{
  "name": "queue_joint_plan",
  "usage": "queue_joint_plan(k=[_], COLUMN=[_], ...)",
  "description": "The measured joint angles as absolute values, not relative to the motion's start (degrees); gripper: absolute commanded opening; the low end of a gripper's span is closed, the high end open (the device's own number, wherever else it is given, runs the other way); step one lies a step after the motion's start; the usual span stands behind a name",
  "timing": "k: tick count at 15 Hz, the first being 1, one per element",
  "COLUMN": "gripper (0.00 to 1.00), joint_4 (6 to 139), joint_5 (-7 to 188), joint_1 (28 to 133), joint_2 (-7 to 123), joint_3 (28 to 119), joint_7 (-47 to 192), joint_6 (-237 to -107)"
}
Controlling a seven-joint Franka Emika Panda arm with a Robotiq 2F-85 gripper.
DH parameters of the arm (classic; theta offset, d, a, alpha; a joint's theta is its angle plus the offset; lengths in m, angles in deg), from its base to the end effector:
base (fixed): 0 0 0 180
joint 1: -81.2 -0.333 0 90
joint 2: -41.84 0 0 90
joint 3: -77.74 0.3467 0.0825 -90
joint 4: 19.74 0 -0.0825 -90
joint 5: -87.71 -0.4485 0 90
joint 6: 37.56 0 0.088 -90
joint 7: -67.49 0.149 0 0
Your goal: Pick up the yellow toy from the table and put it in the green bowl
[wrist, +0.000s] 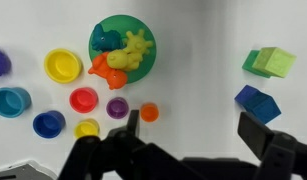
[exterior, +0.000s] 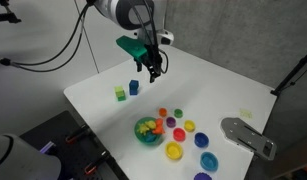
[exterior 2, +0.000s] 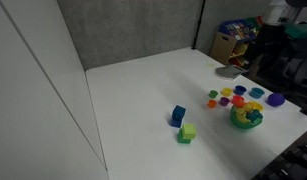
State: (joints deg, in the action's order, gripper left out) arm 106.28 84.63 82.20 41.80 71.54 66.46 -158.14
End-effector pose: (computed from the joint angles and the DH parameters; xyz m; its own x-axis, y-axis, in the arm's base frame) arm 0.5634 -0.0667 0.3265 0.9865 -0.1341 -0.0939 -0.1388 -0.9893 -0.0453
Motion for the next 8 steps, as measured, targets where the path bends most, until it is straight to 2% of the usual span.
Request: queue_joint_plan(k=[8], gripper=[1.0], joint_4=[99.7], joint_5=[86.2], joint_1=[82.3], joint_2=[37.5], joint_3=[72.5], joint_7=[67.0], joint_6=[-147.2])
